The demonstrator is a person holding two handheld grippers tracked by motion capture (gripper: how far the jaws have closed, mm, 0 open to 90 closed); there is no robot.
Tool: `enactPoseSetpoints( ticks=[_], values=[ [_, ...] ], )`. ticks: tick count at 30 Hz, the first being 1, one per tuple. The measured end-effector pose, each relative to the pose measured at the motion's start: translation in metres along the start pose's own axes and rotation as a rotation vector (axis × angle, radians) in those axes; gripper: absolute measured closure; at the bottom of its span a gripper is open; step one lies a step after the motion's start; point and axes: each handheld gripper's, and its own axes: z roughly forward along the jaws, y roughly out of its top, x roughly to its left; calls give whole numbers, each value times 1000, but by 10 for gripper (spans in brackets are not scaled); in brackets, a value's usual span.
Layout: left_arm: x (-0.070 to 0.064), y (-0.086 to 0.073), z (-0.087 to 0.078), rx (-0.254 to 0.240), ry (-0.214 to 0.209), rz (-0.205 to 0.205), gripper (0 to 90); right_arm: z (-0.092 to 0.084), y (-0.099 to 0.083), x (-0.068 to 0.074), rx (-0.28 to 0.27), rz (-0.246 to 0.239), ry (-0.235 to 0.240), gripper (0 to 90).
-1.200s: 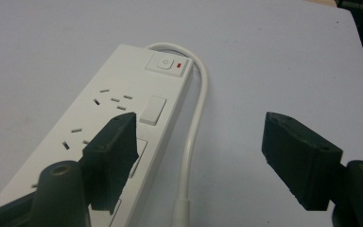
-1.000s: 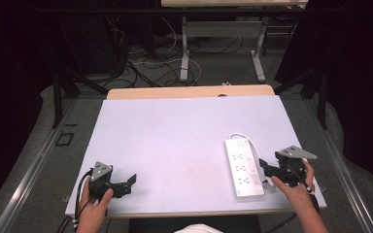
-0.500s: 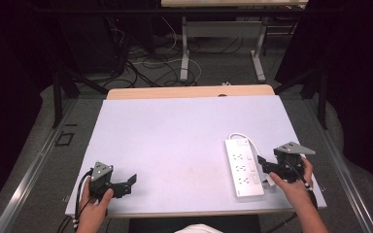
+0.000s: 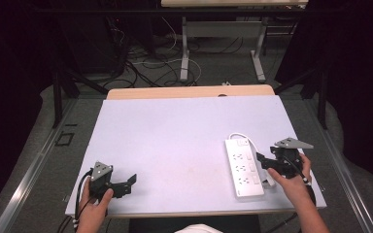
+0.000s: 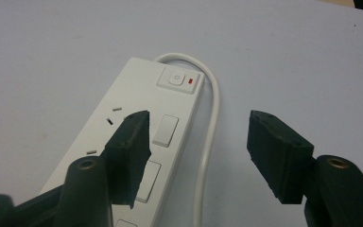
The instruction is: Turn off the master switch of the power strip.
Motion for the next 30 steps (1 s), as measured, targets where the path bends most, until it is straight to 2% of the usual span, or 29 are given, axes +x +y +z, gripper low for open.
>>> enactPoseSetpoints(
  ticks=[4,7,14,23,30],
  values=[
    [0,0,0,-1,0,0,15,0,3,1,5,9,-1,426],
    [0,0,0,-3,1,-4,15,2,6,1,3,-2,-10,449],
    [0,0,0,0,0,0,15,7,12,0,19,4,7,522],
    [0,0,0,0,1,-4,15,13,18,-1,29,5,9,569],
    [1,0,0,0,1,-3,15,19,25,-1,52,-2,8,647]
  ],
)
